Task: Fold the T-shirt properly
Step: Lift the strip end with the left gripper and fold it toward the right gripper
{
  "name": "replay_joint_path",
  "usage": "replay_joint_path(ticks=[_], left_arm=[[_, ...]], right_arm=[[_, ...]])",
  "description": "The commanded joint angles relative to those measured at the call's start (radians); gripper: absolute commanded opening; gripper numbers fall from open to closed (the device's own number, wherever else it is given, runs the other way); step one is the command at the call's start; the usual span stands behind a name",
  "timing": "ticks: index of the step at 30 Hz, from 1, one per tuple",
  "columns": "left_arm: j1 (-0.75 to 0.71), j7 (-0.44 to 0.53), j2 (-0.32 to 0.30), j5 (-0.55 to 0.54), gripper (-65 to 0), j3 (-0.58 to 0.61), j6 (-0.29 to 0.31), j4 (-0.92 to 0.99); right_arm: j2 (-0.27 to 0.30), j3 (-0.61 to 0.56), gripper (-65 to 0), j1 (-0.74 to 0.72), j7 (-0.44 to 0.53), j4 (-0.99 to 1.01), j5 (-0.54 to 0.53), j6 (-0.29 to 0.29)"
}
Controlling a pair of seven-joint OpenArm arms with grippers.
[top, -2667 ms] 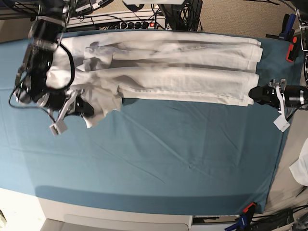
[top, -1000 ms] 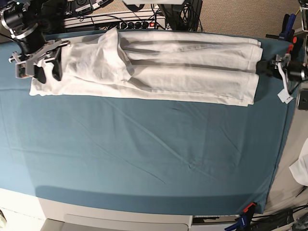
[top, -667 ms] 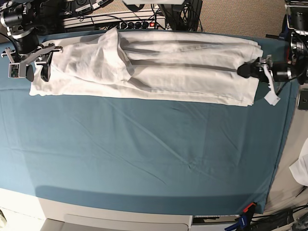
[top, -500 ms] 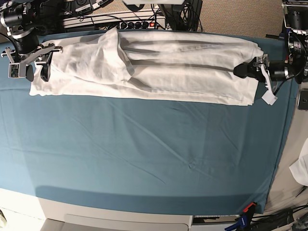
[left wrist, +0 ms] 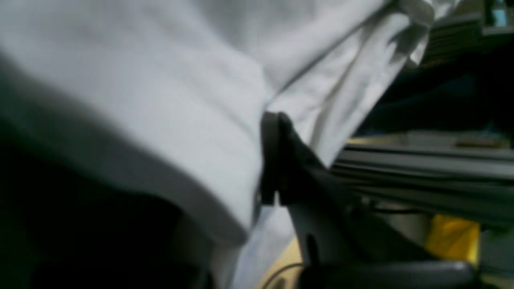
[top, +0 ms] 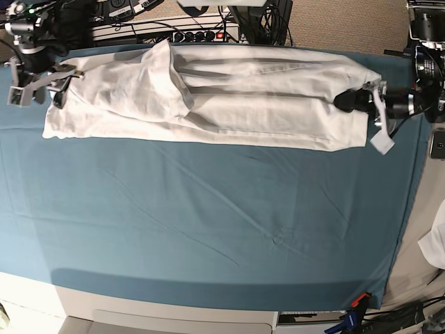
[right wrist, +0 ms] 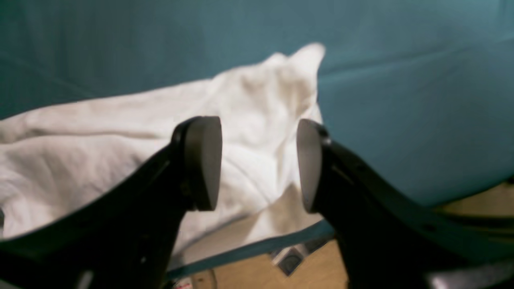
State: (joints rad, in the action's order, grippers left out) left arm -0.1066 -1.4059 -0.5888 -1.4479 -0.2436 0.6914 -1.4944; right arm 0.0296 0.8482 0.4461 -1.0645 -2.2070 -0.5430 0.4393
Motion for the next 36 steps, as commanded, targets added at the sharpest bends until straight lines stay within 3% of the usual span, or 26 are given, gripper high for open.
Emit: replay_joint_path(ticks=[1, 5, 9, 19, 25, 30, 36], left_arm=[[0.005, 0.010, -0.007, -0.036, -65.0, -0.009, 0.007, -0.070], [-0.017, 0.010, 0.036, -0.036, -65.0, 0.009, 0.007, -0.273], [-0.018, 0.010, 0.092, -0.021, -65.0, 0.105, 0.007, -0.344], [0.038, 0.192, 0.338, 0.351, -65.0, 0.408, 0.007, -0.333], [0.100, 0.254, 0.444, 0.484, -65.0, 0.530, 0.007, -0.262], [0.147, 0.255, 0.499, 0.506, -65.0, 0.562, 0.007, -0.200], [0.165, 0.253, 0.508, 0.507, -65.0, 0.561, 0.007, -0.178]], right_arm=[[0.014, 0.003, -35.0, -0.008, 0.033, 0.001, -0.015, -0.003], [0.014, 0.003, -34.9, -0.029, 0.033, 0.040, -0.013, -0.003], [0.015, 0.003, -34.9, -0.033, 0.040, 0.043, -0.014, -0.003], [0.015, 0.003, -34.9, -0.033, 0.041, 0.043, -0.016, -0.003], [0.015, 0.003, -35.0, -0.033, 0.042, 0.043, -0.017, -0.003], [0.015, 0.003, -35.0, -0.033, 0.042, 0.043, -0.017, -0.003], [0.015, 0.003, -35.0, -0.033, 0.042, 0.043, -0.017, -0.003]])
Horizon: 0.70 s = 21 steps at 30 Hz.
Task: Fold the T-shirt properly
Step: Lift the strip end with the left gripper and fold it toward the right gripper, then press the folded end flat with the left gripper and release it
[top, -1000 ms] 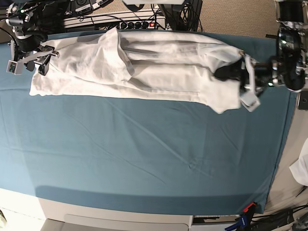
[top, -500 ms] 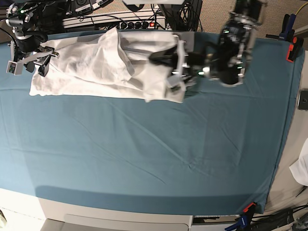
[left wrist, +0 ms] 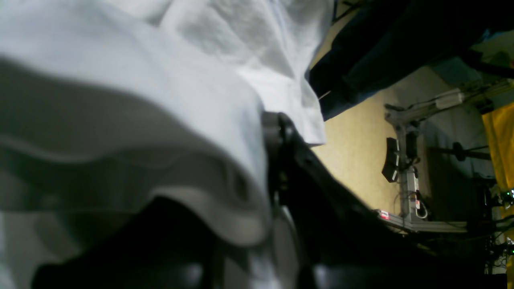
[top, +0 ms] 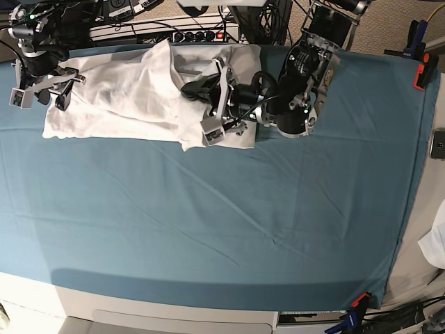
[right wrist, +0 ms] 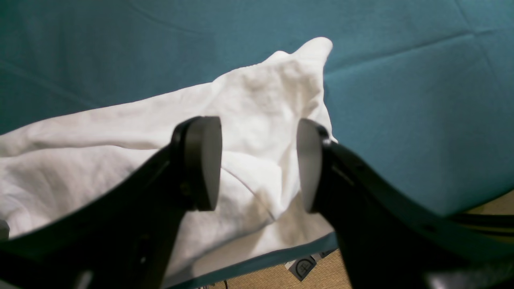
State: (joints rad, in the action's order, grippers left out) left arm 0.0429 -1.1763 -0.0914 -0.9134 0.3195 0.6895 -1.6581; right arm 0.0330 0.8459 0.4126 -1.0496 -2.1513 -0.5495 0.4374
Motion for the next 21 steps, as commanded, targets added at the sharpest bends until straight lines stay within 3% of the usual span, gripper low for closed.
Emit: replay_joint_path(ticks=[1, 3, 4, 7, 9, 17, 21], left_arm=[[0.015, 0.021, 0.010, -0.027, -65.0, -0.002, 0.009, -0.013], [0.015, 0.014, 0.010, -0.027, -65.0, -0.002, 0.009, -0.013], [0.015, 0.009, 0.011, -0.029, -60.9, -0.002, 0.009, -0.013], [0.015, 0.007, 0.011, -0.028, -39.2, -0.002, 0.009, -0.013], [0.016, 0.016, 0.011, -0.028, -31.9, -0.002, 0.009, -0.013], [0.045, -0.022, 0.010, -0.028, -32.2, -0.025, 0.009, -0.080], [0.042, -0.035, -0.011, -0.028, -45.5, -0.110, -0.001, -0.163]], right_arm=[[0.011, 0.005, -34.9, 0.000, 0.028, -0.013, -0.010, -0.001], [0.011, 0.005, -34.9, 0.000, 0.029, -0.013, -0.010, -0.001], [0.011, 0.005, -35.0, 0.000, 0.029, -0.013, -0.010, -0.001], [0.011, 0.005, -34.9, 0.000, 0.029, -0.013, -0.010, -0.001], [0.011, 0.005, -34.9, 0.000, 0.029, -0.013, -0.010, -0.001], [0.011, 0.005, -35.0, 0.001, 0.029, -0.013, -0.010, -0.001], [0.011, 0.005, -34.9, 0.001, 0.029, -0.013, -0.010, -0.001]])
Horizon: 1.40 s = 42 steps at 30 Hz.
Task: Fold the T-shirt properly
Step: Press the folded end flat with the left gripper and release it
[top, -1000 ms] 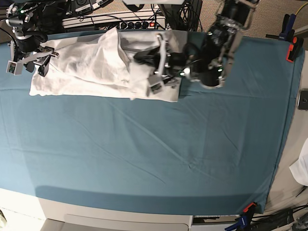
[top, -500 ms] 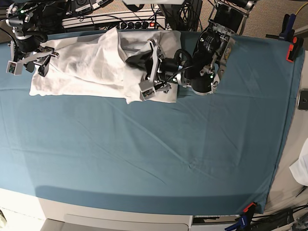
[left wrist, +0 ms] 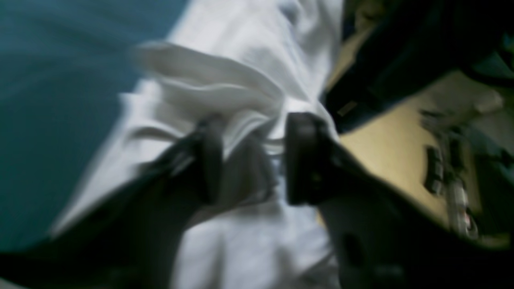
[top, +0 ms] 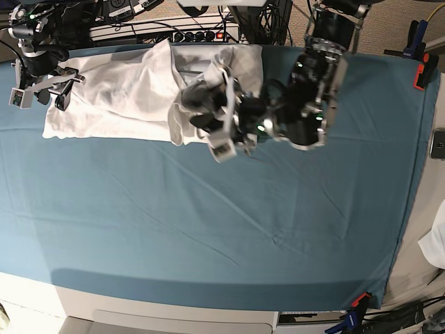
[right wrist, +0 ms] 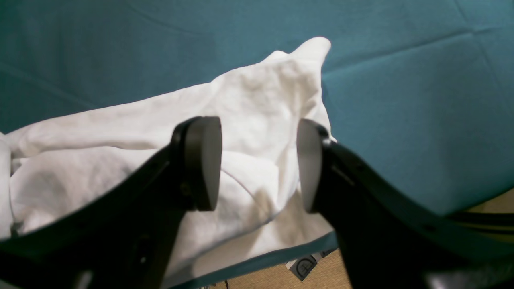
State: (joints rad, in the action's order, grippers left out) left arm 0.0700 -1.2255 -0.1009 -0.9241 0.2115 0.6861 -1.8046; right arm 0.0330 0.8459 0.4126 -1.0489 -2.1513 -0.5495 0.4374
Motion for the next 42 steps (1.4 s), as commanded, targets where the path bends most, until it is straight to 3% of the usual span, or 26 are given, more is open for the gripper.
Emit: replay_joint_path(ticks=[1, 3, 12, 15, 23, 34, 42], left_arm=[[0.010, 0.013, -0.010, -0.017, -52.0, -0.033, 0.003, -0.028], [-0.002, 0.013, -0.032, -0.018, -65.0, -0.094, 0.002, -0.042], [-0.108, 0.041, -0.139, 0.087, -65.0, -0.280, -0.127, -0.063], [-0.147, 0.055, -0.138, 0.108, -65.0, -0.287, -0.153, -0.063], [-0.187, 0.067, -0.070, 0.117, -65.0, -0.285, -0.156, -0.066], [-0.187, 0.082, -0.034, 0.218, -65.0, -0.070, -0.197, -0.076], [-0.190, 0.082, -0.010, 0.217, -65.0, 0.094, -0.196, -0.076]], right_arm=[[0.011, 0.005, -35.0, 0.001, 0.028, -0.013, -0.007, -0.001], [0.011, 0.005, -34.9, 0.001, 0.028, -0.013, -0.007, -0.001], [0.011, 0.005, -34.9, 0.000, 0.029, -0.013, -0.008, -0.001], [0.011, 0.005, -34.9, 0.000, 0.030, -0.013, -0.010, -0.001], [0.011, 0.005, -34.9, 0.000, 0.031, -0.013, -0.010, -0.001], [0.012, 0.005, -35.0, 0.000, 0.032, -0.013, -0.010, -0.001], [0.012, 0.005, -34.9, 0.000, 0.032, -0.013, -0.010, -0.001]])
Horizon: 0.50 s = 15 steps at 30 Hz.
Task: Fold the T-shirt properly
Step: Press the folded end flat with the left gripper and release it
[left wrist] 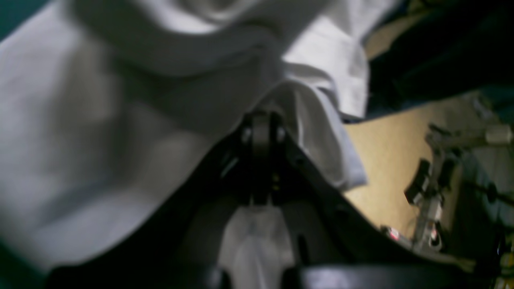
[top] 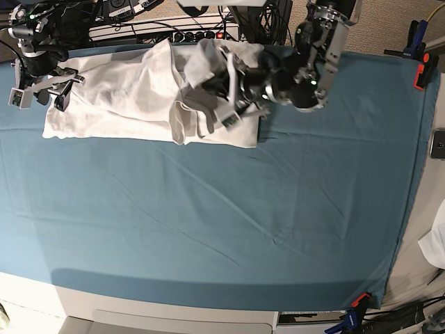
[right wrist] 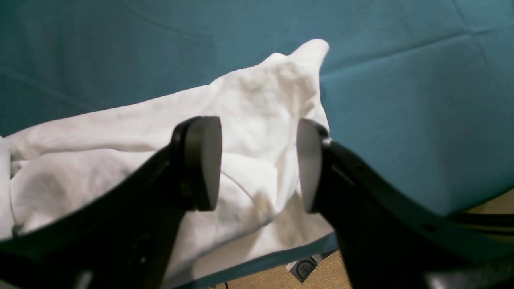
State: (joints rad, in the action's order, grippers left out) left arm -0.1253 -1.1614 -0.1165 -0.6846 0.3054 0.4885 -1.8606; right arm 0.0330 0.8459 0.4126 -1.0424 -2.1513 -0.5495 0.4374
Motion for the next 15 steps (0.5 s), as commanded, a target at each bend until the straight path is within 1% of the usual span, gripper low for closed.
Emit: replay_joint_path(ticks=[1, 3, 5, 8, 11, 13, 15], left_arm=[[0.002, 0.018, 0.005, -0.024, -65.0, 0.023, 0.006, -0.020], [-0.005, 0.018, 0.005, -0.031, -65.0, 0.066, 0.017, -0.020], [-0.011, 0.018, 0.005, -0.068, -65.0, 0.104, 0.048, -0.020], [-0.010, 0.013, 0.006, -0.171, -65.0, 0.147, 0.116, -0.020], [-0.010, -0.025, 0.010, -0.291, -65.0, 0.157, 0.188, -0.030], [-0.010, -0.038, 0.018, -0.315, -65.0, 0.154, 0.210, -0.048], [-0.010, -0.039, 0.019, -0.311, -65.0, 0.154, 0.210, -0.070]], right_arm=[[0.011, 0.005, -34.9, 0.000, 0.026, -0.013, -0.010, -0.001], [0.012, 0.005, -34.9, 0.000, 0.027, -0.013, -0.010, -0.001], [0.012, 0.005, -35.0, 0.000, 0.029, -0.013, -0.010, -0.001], [0.012, 0.005, -34.9, 0.000, 0.031, -0.013, -0.010, -0.001], [0.012, 0.005, -35.0, 0.000, 0.031, -0.013, -0.010, -0.001], [0.012, 0.005, -34.9, 0.000, 0.030, -0.013, -0.010, -0.001], [0.012, 0.005, -34.9, 0.000, 0.030, -0.013, -0.010, -0.001]])
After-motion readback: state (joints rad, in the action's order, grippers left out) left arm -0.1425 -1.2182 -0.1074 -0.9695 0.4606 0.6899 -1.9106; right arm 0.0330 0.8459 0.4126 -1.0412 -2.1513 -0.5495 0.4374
